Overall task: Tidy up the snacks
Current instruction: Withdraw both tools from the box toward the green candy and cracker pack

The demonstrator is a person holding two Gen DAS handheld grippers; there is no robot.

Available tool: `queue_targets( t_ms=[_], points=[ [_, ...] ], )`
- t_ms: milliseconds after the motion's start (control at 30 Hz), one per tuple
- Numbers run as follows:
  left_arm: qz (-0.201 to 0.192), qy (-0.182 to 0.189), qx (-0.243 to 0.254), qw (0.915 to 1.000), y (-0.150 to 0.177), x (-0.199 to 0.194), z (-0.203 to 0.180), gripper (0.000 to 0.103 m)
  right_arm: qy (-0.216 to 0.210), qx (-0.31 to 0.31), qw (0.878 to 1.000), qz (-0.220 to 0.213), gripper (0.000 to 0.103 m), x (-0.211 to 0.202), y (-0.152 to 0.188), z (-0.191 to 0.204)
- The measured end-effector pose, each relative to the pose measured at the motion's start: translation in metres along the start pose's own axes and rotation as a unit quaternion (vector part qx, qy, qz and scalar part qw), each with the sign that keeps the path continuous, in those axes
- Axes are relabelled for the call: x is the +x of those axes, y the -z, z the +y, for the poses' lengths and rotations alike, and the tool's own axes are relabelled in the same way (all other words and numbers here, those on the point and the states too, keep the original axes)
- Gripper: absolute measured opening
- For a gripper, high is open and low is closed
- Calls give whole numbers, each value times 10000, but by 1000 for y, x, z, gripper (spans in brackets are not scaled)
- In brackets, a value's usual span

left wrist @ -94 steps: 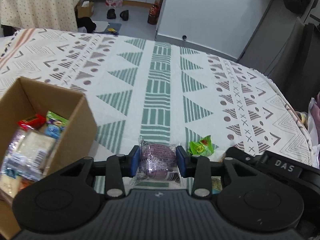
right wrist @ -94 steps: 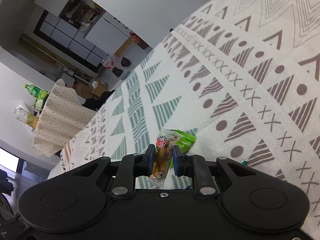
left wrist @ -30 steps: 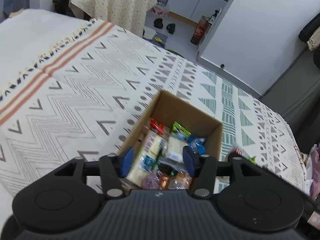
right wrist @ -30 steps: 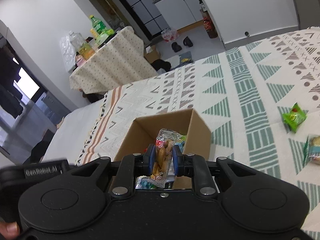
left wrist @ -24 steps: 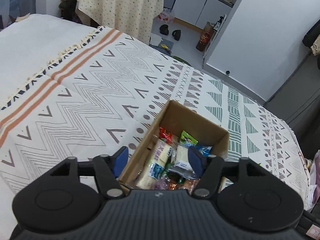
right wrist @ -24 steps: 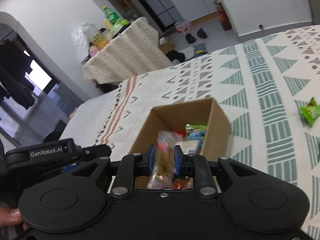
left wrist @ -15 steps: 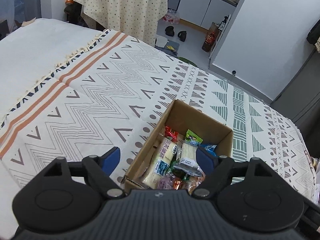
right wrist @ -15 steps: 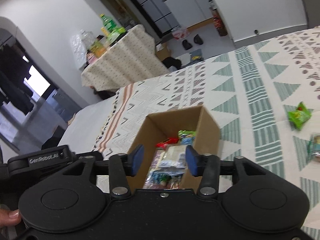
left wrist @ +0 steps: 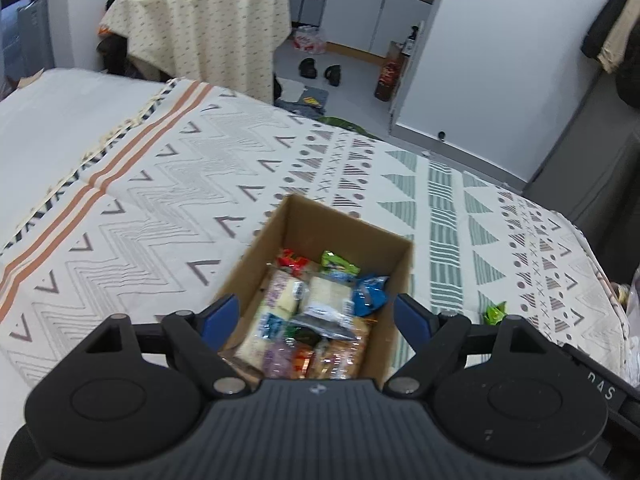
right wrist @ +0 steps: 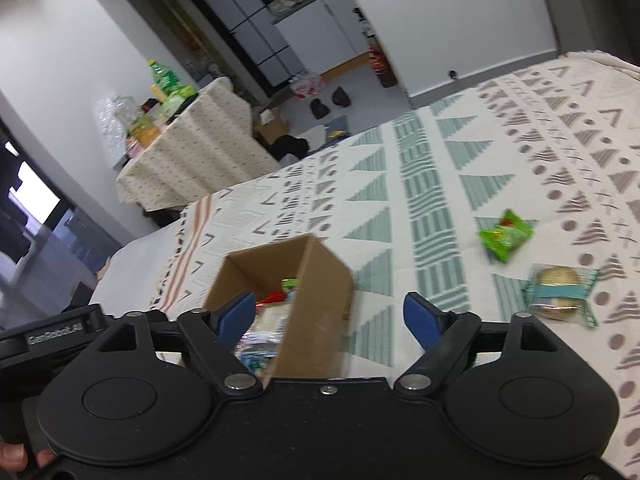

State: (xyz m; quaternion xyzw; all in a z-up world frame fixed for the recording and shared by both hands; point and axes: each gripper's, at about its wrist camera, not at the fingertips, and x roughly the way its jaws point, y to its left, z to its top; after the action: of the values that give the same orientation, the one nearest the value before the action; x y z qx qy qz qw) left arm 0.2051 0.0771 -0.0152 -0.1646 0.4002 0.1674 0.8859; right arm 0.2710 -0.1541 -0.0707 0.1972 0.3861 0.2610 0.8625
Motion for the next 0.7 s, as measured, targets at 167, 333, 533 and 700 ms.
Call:
queue_targets(
  t_ms=[167, 333, 533, 700],
  points=[
    [-98, -82, 166, 9998, 6, 1, -22, 92, 96, 190, 9998, -47, 92, -6, -1, -22],
    [-34, -20, 338, 9994, 12, 9, -43, 97, 210, 329, 9992, -67, 96, -9, -1, -40],
    [216, -93, 333, 9992, 16, 19, -67, 101, 535, 474, 9970, -301, 103, -13, -2, -61],
    [281, 158, 418, 9986, 21, 24, -90, 103, 673, 588, 9955, -307, 103, -15, -4, -76]
  ],
)
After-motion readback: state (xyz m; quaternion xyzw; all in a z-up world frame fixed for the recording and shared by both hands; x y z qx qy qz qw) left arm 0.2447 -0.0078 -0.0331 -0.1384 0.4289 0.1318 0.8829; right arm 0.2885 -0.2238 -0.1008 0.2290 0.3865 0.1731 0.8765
